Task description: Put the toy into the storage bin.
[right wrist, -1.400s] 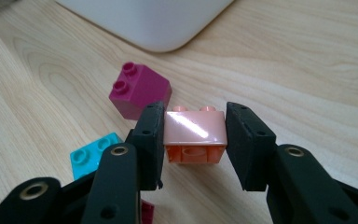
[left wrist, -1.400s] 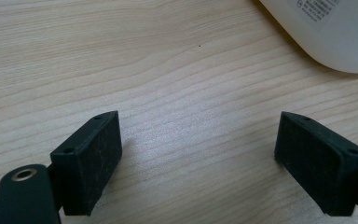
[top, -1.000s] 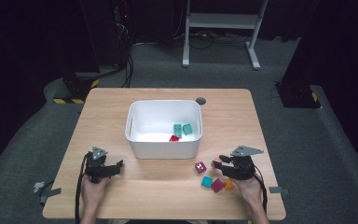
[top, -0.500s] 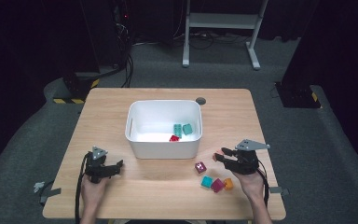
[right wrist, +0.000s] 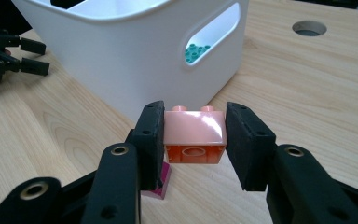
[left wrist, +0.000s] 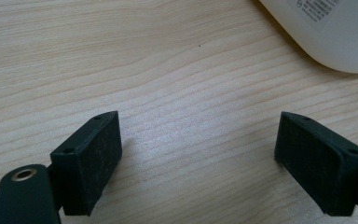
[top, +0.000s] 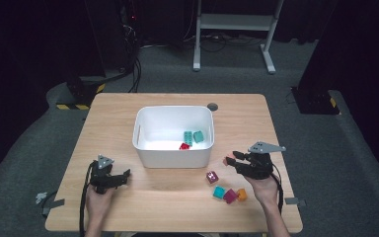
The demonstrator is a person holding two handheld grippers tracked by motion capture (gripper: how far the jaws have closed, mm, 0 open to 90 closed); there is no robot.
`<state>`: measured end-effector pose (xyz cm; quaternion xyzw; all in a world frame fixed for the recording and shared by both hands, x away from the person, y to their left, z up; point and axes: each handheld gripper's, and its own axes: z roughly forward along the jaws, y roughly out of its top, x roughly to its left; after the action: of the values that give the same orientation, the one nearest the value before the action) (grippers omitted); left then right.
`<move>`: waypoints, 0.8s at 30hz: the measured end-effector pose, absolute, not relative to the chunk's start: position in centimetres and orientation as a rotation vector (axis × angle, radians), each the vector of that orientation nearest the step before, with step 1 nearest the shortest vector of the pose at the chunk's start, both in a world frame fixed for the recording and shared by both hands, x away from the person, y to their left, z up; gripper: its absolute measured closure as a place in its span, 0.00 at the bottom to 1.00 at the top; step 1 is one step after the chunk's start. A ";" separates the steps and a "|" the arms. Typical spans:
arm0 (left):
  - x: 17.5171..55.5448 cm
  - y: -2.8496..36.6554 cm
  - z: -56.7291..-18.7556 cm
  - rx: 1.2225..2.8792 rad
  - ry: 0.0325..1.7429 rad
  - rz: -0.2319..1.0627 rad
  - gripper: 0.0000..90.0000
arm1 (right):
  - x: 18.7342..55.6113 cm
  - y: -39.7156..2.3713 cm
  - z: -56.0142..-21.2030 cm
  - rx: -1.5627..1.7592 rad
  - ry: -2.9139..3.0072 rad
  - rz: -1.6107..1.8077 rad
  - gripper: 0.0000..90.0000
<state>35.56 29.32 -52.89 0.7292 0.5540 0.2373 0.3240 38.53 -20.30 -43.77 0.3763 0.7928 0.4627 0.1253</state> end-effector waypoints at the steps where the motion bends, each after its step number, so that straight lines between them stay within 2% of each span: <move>1: 35.6 29.3 -52.9 1.913 1.453 0.623 0.16 | 38.6 -20.2 -43.6 1.092 2.307 1.348 0.66; 24: 35.6 29.3 -52.9 1.918 1.453 0.623 0.16 | 39.5 -19.7 -40.5 1.071 2.287 1.408 0.66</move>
<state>35.56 29.35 -52.87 0.7304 0.5534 0.2372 0.3225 39.55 -19.66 -40.50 0.3674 0.7847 0.4833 0.1249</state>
